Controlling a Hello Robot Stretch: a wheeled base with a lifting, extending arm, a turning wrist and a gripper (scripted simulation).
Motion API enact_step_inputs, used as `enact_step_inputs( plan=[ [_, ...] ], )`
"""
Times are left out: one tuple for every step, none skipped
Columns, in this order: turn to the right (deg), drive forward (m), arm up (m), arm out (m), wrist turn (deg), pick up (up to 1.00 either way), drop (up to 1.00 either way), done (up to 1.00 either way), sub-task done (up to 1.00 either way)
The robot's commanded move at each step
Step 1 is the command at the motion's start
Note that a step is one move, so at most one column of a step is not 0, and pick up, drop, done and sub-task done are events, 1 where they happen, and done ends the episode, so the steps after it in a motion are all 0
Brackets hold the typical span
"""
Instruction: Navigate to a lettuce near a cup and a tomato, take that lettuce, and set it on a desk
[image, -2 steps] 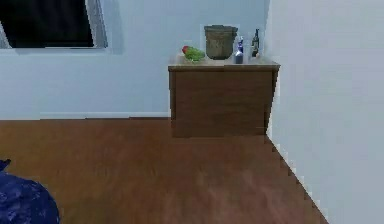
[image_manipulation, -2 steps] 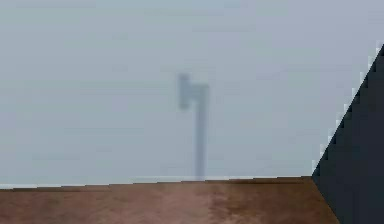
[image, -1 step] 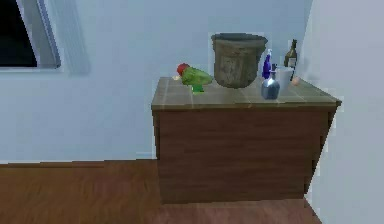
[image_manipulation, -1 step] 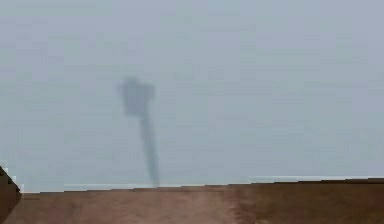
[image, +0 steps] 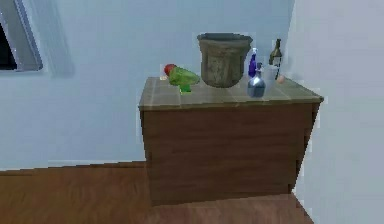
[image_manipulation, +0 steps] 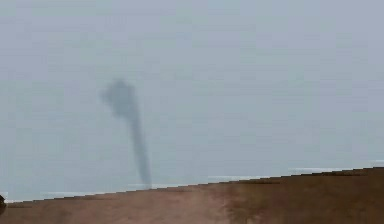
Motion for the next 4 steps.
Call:
enact_step_inputs(
  plan=[
    [0.0,0.7,0.0,0.0,0.0,0.0,0.0,0.0,0.0],
    [45.0,0.0,0.0,0.0,0.0,0.0,0.0,0.0,0.0],
    [45.0,0.0,0.0,0.0,0.0,0.0,0.0,0.0,0.0],
    [45.0,0.0,0.0,0.0,0.0,0.0,0.0,0.0,0.0]
  ],
)
